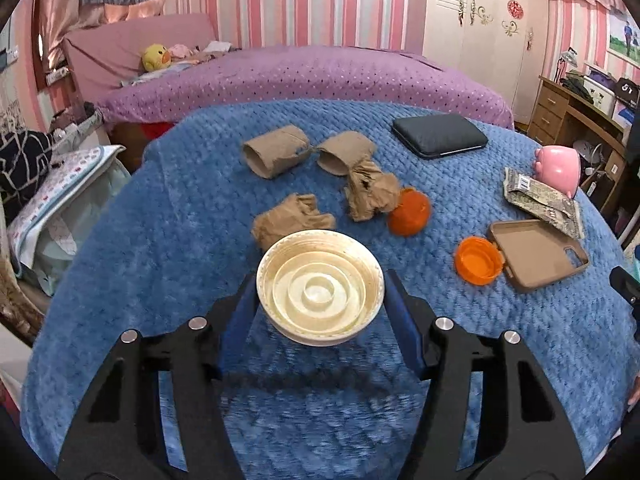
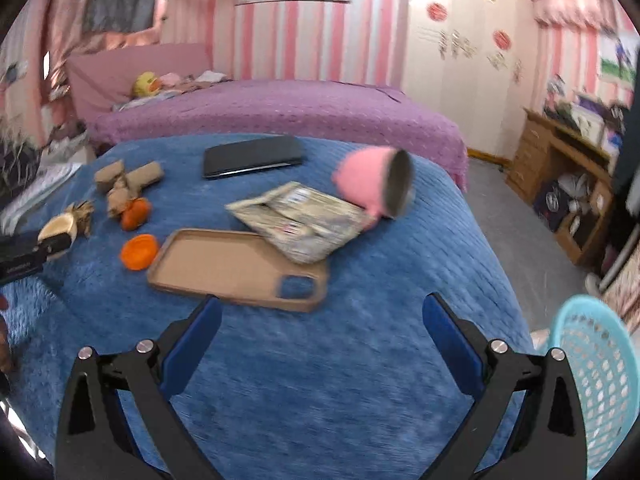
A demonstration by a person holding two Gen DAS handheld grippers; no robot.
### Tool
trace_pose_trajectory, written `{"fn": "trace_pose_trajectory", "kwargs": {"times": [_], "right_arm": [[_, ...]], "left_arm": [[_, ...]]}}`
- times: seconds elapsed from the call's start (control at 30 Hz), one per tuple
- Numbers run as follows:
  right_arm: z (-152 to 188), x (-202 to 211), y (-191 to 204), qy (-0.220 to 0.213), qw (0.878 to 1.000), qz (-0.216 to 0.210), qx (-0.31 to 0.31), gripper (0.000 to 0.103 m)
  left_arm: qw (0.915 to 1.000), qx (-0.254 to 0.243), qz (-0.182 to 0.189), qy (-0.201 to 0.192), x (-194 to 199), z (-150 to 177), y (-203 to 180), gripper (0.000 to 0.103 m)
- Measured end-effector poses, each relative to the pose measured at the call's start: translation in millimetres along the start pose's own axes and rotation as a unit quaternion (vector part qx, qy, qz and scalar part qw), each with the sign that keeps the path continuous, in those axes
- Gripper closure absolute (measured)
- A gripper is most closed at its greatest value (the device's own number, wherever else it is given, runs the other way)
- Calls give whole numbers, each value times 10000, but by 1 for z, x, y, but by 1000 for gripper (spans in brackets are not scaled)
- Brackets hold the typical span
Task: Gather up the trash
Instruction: 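Grasp the white round lid with the left tool while the right tool grasps the orange cap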
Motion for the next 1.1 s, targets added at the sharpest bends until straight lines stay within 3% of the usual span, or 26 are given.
{"fn": "trace_pose_trajectory", "kwargs": {"times": [0.17,0.4,0.5,0.6,0.87,0.93,1.1], "right_arm": [[-10,-12,58,10,9989,-407,215,7],[-22,-33,126,158,9946,-821,620,26],[-23,-46,145,303,9924,-957,711,40],[-21,-63,156,560,9897,-1060,778,54],[-23,-88,153,902,9865,-1311,379,61],[-23,-87,156,863,9862,-1355,401,75],[-26,-79,153,709,9861,-1454,386,91]], "left_arm": [[9998,-4,-169,-44,1,-4,21,42],[9994,-122,-331,39,-1,7,54,42],[9994,-29,-323,79,0,12,69,42],[9994,133,-306,104,0,13,80,42],[9994,154,-291,112,-4,11,79,42],[9993,172,-309,123,-5,11,79,42],[9991,214,-341,100,-4,7,75,42]]}}
Point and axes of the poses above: each gripper's, at about its wrist camera, not at the fingertips, and x roughly against the way its jaws point, y to its left, z to its underside, the point moved 6 cm from there along -x, roughly the way its jaws point
